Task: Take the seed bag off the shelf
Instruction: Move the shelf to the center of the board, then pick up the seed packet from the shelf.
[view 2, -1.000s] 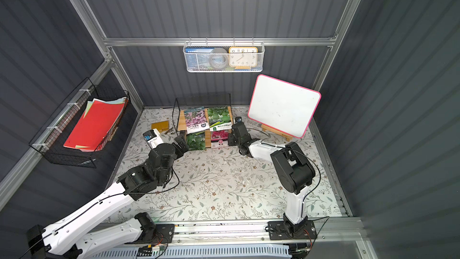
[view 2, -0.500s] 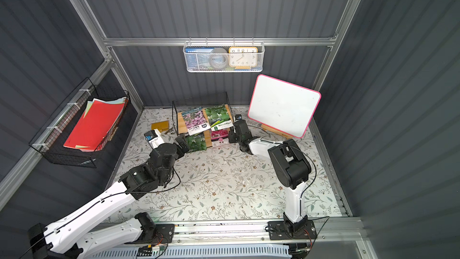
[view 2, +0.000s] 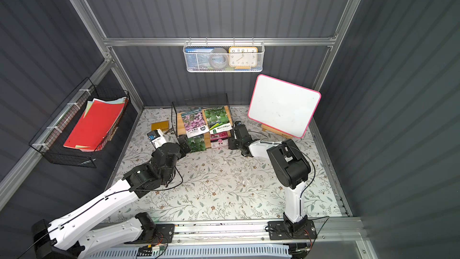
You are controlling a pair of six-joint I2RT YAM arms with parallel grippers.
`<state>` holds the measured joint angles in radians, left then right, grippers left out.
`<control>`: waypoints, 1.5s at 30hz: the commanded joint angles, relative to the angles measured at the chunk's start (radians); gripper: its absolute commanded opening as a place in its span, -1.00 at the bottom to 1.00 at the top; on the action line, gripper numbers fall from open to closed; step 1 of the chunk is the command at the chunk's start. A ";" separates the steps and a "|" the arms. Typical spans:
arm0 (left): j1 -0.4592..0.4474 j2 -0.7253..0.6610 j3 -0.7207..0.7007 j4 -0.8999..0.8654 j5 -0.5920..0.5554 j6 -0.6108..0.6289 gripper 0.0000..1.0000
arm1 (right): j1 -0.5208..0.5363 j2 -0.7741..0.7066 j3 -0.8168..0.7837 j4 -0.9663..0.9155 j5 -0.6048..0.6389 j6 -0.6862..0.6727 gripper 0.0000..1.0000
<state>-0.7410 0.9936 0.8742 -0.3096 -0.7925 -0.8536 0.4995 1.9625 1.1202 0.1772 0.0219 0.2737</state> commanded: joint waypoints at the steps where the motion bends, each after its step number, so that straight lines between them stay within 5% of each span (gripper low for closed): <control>1: -0.002 0.003 -0.003 0.004 -0.005 -0.003 1.00 | -0.001 -0.052 -0.024 -0.016 0.001 -0.002 0.38; 10: -0.003 0.028 0.043 -0.056 -0.011 -0.002 1.00 | 0.000 -0.292 -0.163 -0.077 -0.021 0.047 0.61; 18: -0.002 -0.066 0.085 0.011 0.178 0.066 1.00 | 0.093 -0.546 -0.296 -0.256 0.016 0.172 0.61; 29: -0.001 0.076 0.254 -0.159 0.331 0.016 1.00 | 0.162 -0.744 -0.131 -0.625 -0.027 -0.238 0.59; 35: 0.035 0.120 0.292 -0.135 0.377 0.012 1.00 | 0.162 -0.710 0.016 -0.704 -0.049 -0.288 0.57; 37: 0.095 0.133 0.307 -0.115 0.450 0.044 1.00 | 0.162 -0.685 0.051 -0.702 -0.056 -0.288 0.56; 41: 0.289 0.209 0.333 -0.011 0.780 0.168 1.00 | 0.163 -0.655 0.087 -0.678 -0.044 -0.277 0.56; 45: 0.322 0.378 0.455 -0.064 0.902 0.209 1.00 | 0.163 -0.639 0.113 -0.686 -0.024 -0.266 0.55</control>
<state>-0.4221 1.2739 1.2636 -0.3630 -0.0818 -0.7216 0.6594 1.3163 1.1984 -0.4873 -0.0154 0.0093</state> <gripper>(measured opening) 0.994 0.776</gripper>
